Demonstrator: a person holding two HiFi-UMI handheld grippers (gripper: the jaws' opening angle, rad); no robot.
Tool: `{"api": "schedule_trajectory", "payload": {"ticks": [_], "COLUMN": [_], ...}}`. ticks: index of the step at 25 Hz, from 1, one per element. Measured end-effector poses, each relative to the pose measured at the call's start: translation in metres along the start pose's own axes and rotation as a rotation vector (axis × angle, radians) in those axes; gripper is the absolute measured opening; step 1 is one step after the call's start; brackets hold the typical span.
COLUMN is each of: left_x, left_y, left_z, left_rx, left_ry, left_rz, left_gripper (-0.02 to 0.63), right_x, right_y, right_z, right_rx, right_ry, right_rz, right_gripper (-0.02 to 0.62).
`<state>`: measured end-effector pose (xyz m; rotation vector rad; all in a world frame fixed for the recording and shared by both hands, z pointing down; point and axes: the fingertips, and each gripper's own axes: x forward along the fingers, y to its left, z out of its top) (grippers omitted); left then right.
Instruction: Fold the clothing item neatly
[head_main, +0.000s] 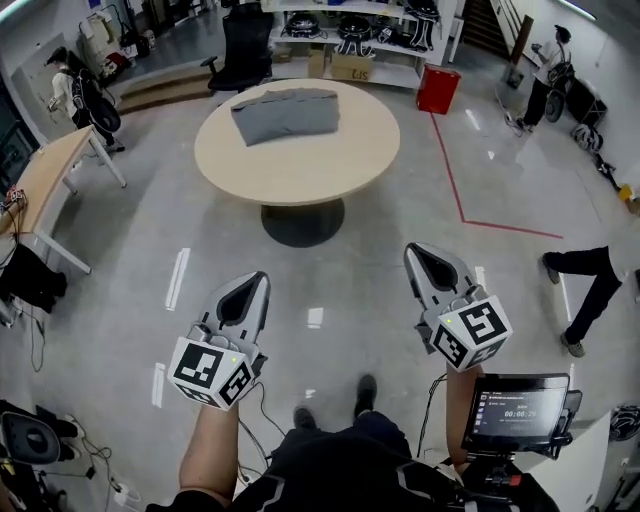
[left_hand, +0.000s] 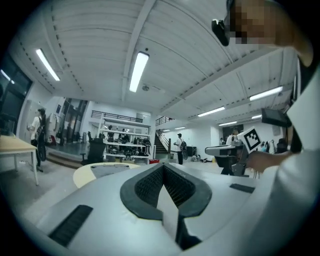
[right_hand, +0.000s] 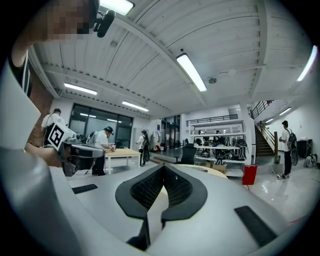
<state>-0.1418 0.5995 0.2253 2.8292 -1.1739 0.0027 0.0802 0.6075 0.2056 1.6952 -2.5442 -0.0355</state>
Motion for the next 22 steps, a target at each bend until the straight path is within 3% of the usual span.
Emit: {"api": "schedule_trajectory", "payload": {"ticks": [3, 7, 22], "left_x": [-0.017, -0.041, -0.045], "left_y": [0.002, -0.003, -0.060], "left_z": [-0.002, 0.005, 0.005], "left_rx": [-0.033, -0.002, 0.002], "left_ry": [0.002, -0.007, -0.017], "left_rz": [-0.029, 0.035, 0.014], "left_gripper": [0.000, 0.000, 0.000], "right_x": [-0.006, -0.029, -0.079], "right_y": [0.028, 0.039, 0.026], "right_z": [0.001, 0.003, 0.009], "right_rx": [0.005, 0.032, 0.011], "right_ry": [0.006, -0.002, -0.018], "right_rz": [0.004, -0.010, -0.001], "right_gripper": [0.009, 0.008, 0.008]}}
